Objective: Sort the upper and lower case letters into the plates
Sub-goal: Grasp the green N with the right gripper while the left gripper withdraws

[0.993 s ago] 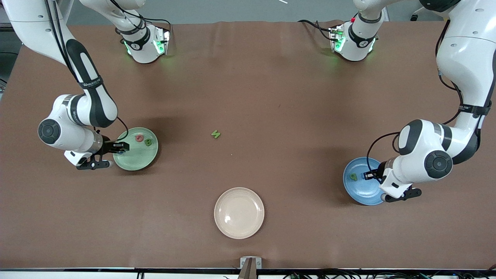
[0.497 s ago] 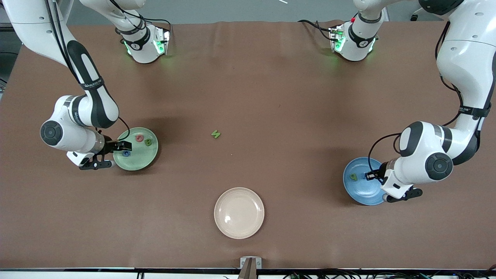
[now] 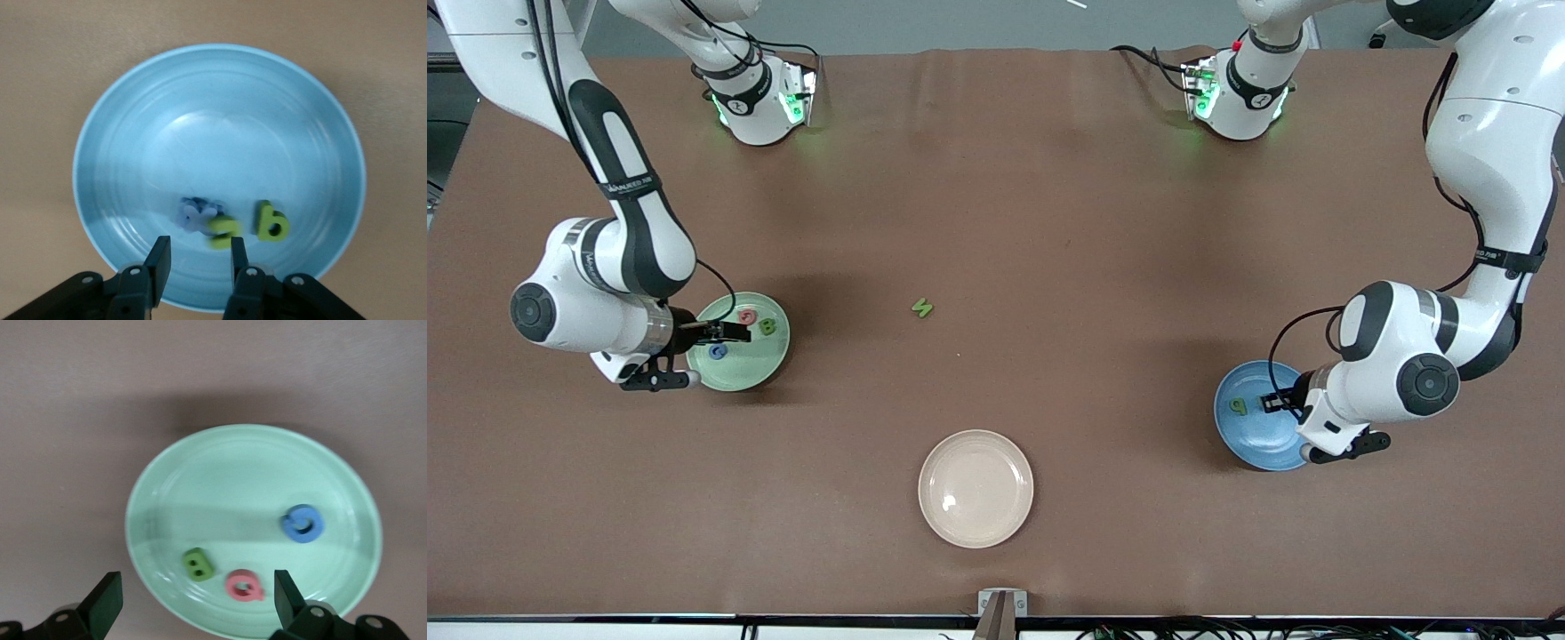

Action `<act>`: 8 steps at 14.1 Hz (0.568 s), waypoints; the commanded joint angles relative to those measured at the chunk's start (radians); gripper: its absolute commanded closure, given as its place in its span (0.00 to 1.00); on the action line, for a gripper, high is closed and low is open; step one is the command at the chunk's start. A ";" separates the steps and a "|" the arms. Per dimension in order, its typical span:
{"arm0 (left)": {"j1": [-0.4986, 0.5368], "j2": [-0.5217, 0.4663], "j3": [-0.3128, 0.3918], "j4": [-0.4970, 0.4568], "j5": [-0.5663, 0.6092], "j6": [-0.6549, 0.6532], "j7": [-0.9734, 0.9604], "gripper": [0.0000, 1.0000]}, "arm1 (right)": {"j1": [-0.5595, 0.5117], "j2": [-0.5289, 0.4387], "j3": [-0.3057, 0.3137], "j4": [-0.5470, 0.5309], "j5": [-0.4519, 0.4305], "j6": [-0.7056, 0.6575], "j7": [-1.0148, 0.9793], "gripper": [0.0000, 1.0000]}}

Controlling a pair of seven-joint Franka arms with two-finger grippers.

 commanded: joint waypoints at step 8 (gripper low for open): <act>0.002 -0.075 -0.043 0.006 0.038 -0.006 -0.005 0.00 | 0.385 -0.022 -0.004 -0.029 0.003 0.120 0.685 0.00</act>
